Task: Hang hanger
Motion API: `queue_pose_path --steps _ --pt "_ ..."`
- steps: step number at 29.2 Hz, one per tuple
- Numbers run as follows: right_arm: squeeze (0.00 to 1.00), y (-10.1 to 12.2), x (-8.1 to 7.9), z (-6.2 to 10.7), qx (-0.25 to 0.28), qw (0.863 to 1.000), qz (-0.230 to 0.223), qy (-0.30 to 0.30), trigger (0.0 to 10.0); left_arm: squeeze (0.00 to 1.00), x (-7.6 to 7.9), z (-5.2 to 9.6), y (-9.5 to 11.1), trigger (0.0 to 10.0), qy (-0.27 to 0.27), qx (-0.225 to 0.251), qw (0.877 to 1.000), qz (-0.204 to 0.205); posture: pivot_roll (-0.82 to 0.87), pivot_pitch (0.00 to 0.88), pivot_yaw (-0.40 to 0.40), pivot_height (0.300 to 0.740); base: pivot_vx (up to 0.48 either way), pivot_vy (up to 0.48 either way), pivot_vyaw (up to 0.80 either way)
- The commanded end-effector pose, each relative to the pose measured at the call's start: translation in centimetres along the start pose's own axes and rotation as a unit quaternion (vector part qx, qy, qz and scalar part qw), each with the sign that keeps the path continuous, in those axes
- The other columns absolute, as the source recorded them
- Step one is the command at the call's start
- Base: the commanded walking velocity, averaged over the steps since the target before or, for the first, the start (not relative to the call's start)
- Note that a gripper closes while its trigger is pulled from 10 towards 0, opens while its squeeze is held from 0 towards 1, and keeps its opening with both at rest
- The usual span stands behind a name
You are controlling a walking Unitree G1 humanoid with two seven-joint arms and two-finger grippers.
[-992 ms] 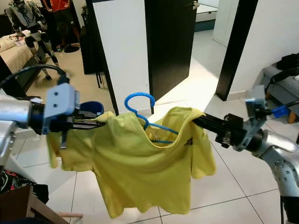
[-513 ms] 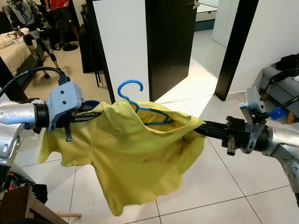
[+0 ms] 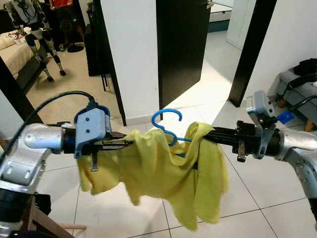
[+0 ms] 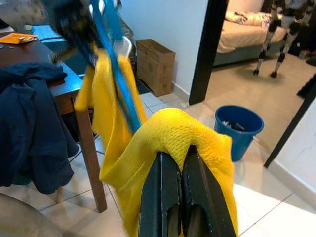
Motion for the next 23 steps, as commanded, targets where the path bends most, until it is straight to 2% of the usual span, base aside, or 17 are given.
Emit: queue_pose_path --steps 1,5,7,8,9,10,11,12,13,14,16,18,21,22,23 --pt "0.0 1.6 -0.3 -0.2 0.037 0.999 0.005 0.019 0.0 0.0 0.1 -0.4 -0.2 10.0 0.011 0.004 1.0 0.005 -0.08 0.0 0.037 0.74 0.0 0.0 0.0" --pt "0.0 2.8 -0.6 0.0 0.077 0.997 -0.007 0.028 0.0 0.0 -0.5 -0.3 -0.6 10.0 0.037 0.003 0.999 0.013 -0.08 0.0 0.037 0.74 0.0 0.0 0.0" --pt "0.0 2.8 -0.9 0.1 0.078 0.996 -0.012 0.033 0.0 0.0 -0.6 -0.2 -0.9 10.0 0.046 0.004 0.999 0.018 -0.08 0.0 0.04 0.74 0.0 0.0 0.0" --pt "0.0 2.2 -1.2 0.1 0.063 0.997 -0.015 0.04 0.9 0.0 -0.6 -0.2 -1.1 10.0 0.052 0.004 0.998 0.022 -0.08 0.0 0.04 0.74 0.0 0.0 0.0" --pt "0.0 2.2 -1.2 0.1 0.063 0.997 -0.015 0.04 0.9 0.0 -0.6 -0.2 -1.1 10.0 0.052 0.004 0.998 0.022 -0.08 0.0 0.04 0.74 0.0 0.0 0.0" --pt "0.0 0.7 -1.5 0.0 0.027 0.999 -0.026 0.04 10.0 0.0 -0.8 0.0 -2.1 10.0 0.071 0.002 0.997 0.037 -0.08 0.0 0.042 0.74 0.0 0.0 0.0" --pt "0.31 -0.5 -1.7 0.0 -0.002 0.999 -0.033 0.04 10.0 0.0 -0.9 0.2 -2.8 10.0 0.086 0.001 0.995 0.051 -0.08 0.0 0.042 0.74 0.0 0.0 0.0" --pt "0.31 -0.5 -1.7 0.0 -0.002 0.999 -0.033 0.04 10.0 0.0 -0.9 0.2 -2.8 10.0 0.086 0.001 0.995 0.051 -0.08 0.0 0.042 0.74 0.0 0.0 0.0" --pt "1.0 -1.8 -2.1 0.1 -0.036 0.998 -0.036 0.042 10.0 0.0 -1.0 0.4 -3.5 10.0 0.101 -0.001 0.993 0.062 -0.09 0.0 0.042 0.74 0.0 0.0 0.0" --pt "1.0 -1.8 -2.1 0.1 -0.036 0.998 -0.036 0.042 10.0 0.0 -1.0 0.4 -3.5 10.0 0.101 -0.001 0.993 0.062 -0.09 0.0 0.042 0.74 0.0 0.0 0.0" --pt "1.0 -3.3 -1.9 0.2 -0.073 0.996 -0.032 0.026 10.0 0.0 -1.5 1.1 -4.1 10.0 0.135 0.0 0.988 0.075 -0.08 0.0 0.042 0.74 0.0 0.0 0.0" --pt "1.0 -3.6 -1.8 0.3 -0.08 0.996 -0.03 0.019 10.0 0.0 -1.8 1.3 -4.1 10.0 0.147 0.002 0.986 0.077 -0.08 0.0 0.042 0.74 0.0 0.0 0.0" --pt "1.0 -4.2 -1.3 0.5 -0.095 0.995 -0.024 -0.012 10.0 0.0 -2.7 1.6 -4.2 10.0 0.206 0.03 0.973 0.097 -0.08 0.0 0.044 0.74 0.0 0.0 0.0" --pt "1.0 -4.2 -1.3 0.5 -0.095 0.995 -0.024 -0.012 10.0 0.0 -2.7 1.6 -4.2 10.0 0.206 0.03 0.973 0.097 -0.08 0.0 0.044 0.74 0.0 0.0 0.0" --pt "1.0 -4.4 -1.2 0.6 -0.098 0.995 -0.023 -0.024 10.0 0.0 -2.8 1.6 -4.4 10.0 0.222 0.041 0.968 0.11 -0.08 0.0 0.045 0.74 0.0 0.0 0.0"
Point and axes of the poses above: a point about 5 cm out from each wrist's last joint towards the gripper, its own z axis pointing back from the gripper into the wrist, its own y axis along the axis of the wrist's last joint, x = y × z, the point moved 3 cm from there along -z, pointing out of the wrist towards the gripper, and after that the axes turned 9 degrees about z, right-handed, at the moved point
